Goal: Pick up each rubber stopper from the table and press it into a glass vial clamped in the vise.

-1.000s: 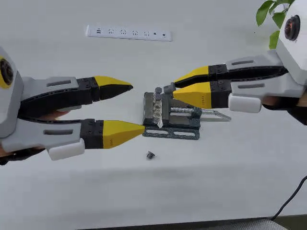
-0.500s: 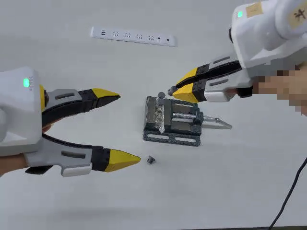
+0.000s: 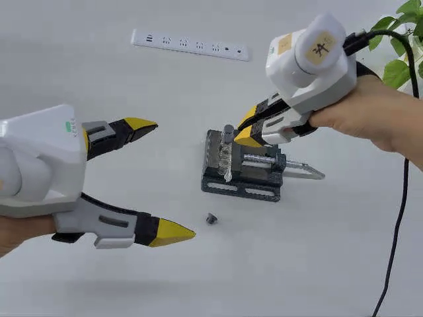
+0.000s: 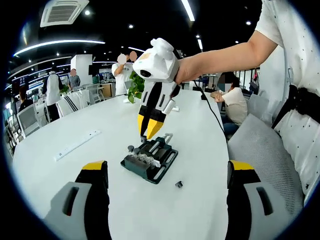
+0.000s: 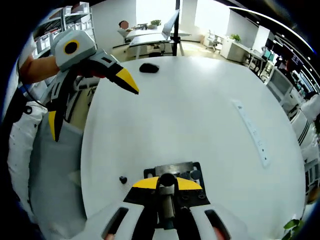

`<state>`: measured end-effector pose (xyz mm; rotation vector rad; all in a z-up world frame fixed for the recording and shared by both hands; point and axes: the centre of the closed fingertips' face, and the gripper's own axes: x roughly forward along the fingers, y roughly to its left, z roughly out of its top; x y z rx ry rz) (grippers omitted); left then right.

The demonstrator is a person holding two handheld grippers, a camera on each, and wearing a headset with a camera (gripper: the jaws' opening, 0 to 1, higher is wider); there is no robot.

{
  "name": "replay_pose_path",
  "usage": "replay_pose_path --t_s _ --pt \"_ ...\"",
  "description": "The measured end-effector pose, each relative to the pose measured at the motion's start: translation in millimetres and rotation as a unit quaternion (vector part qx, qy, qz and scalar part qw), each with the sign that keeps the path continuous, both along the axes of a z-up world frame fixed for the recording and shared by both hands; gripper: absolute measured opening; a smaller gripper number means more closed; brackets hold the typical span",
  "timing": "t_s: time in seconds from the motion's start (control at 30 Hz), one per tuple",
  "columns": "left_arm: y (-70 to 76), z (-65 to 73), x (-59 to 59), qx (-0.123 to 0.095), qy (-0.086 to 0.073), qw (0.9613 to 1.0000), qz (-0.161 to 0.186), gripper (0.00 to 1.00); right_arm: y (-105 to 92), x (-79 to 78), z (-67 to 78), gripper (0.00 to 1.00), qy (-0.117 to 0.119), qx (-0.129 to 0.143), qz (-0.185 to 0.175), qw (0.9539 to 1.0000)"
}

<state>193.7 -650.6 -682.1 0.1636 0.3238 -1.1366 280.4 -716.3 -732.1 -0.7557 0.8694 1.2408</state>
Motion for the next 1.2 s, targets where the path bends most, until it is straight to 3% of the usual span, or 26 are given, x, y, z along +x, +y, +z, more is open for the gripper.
replay_pose_path --t_s 0.2,0.47,0.77,1.2 --pt "-0.3 -2.2 1.4 -0.001 -0.004 1.0000 -0.001 0.99 -1.0 4.7 -19.3 0.06 0.003 -0.028 0.005 0.9996" --pt "-0.1 -5.9 -0.7 -0.004 -0.001 1.0000 -0.002 0.99 -0.6 8.5 -34.0 0.06 0.009 -0.049 0.007 0.9987" --pt "0.7 -7.6 -1.3 -0.012 0.001 0.9999 0.000 0.99 -3.9 11.9 -44.3 0.06 0.012 -0.072 0.006 0.9973" --pt "0.1 -8.8 -3.2 -0.013 0.003 0.9999 -0.001 0.99 -2.2 13.3 -49.3 0.06 0.014 -0.079 0.009 0.9967"
